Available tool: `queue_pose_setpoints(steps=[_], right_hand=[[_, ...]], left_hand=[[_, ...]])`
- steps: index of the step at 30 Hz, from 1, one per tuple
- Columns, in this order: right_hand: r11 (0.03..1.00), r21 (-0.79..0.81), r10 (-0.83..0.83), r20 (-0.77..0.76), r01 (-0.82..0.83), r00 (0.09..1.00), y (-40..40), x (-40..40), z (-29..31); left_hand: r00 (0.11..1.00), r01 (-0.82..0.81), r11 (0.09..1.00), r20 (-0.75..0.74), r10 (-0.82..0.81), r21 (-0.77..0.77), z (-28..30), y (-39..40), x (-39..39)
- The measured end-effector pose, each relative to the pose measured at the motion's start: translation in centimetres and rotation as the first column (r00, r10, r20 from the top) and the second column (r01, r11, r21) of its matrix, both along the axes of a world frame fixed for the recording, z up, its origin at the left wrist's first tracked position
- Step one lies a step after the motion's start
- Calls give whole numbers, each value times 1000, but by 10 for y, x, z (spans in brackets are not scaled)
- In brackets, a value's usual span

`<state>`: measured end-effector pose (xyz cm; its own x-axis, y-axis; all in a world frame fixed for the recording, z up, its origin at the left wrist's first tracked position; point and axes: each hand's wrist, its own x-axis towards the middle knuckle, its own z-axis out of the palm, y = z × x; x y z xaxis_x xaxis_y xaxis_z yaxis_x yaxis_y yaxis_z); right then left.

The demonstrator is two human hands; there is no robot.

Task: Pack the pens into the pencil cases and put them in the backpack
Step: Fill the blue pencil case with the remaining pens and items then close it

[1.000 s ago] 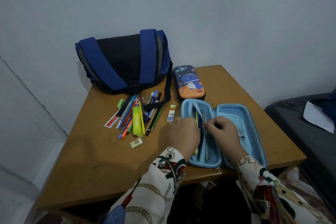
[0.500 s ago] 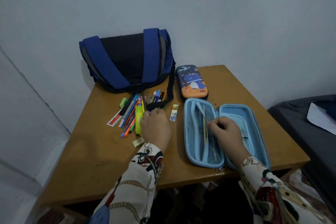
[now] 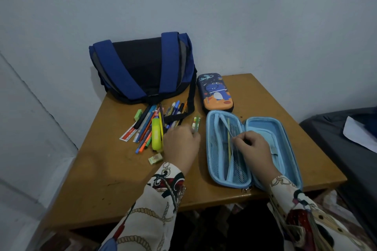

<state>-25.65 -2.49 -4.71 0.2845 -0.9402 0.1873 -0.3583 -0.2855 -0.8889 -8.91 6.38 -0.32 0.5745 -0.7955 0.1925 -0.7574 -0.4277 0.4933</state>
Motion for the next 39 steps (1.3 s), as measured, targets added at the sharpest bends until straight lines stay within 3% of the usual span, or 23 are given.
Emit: queue_pose_setpoints(steps=[3, 6, 9, 12, 15, 17, 20, 23, 27, 39], right_hand=[[1000, -6, -3, 5, 3, 1000, -1, 0, -1], [1000, -19, -11, 13, 11, 1000, -2, 0, -1], [999, -32, -5, 11, 6, 1000, -1, 0, -3], [999, -36, -1, 3, 1, 1000, -2, 0, -4], [1000, -26, 3, -3, -3, 1000, -3, 0, -4], [1000, -16, -3, -7, 3, 1000, -2, 0, -3], [1000, -7, -5, -4, 5, 1000, -2, 0, -2], [1000, -13, -4, -9, 4, 1000, -2, 0, -2], [1000, -9, 1, -8, -1, 1000, -2, 0, -2], [999, -39, 3, -30, -4, 1000, -2, -1, -3]], left_hand=[[983, 110, 994, -149, -111, -14, 14, 2, -22], [978, 209, 970, -15, -209, 121, 16, 6, -48], [962, 236, 962, 108, -252, 136, 10, 6, -62], [958, 279, 956, 47, -284, 90, 8, 6, -62], [980, 184, 982, -67, -187, -40, 8, 8, -47], [996, 81, 994, -39, -84, -80, 3, 5, -25], [989, -64, 997, 134, 57, 52, -6, -1, 7], [957, -154, 969, 273, 97, 195, -9, 0, 23], [937, -158, 949, 344, 57, 272, -16, 1, 24], [913, -73, 968, 406, -32, 239, -18, 11, 5]])
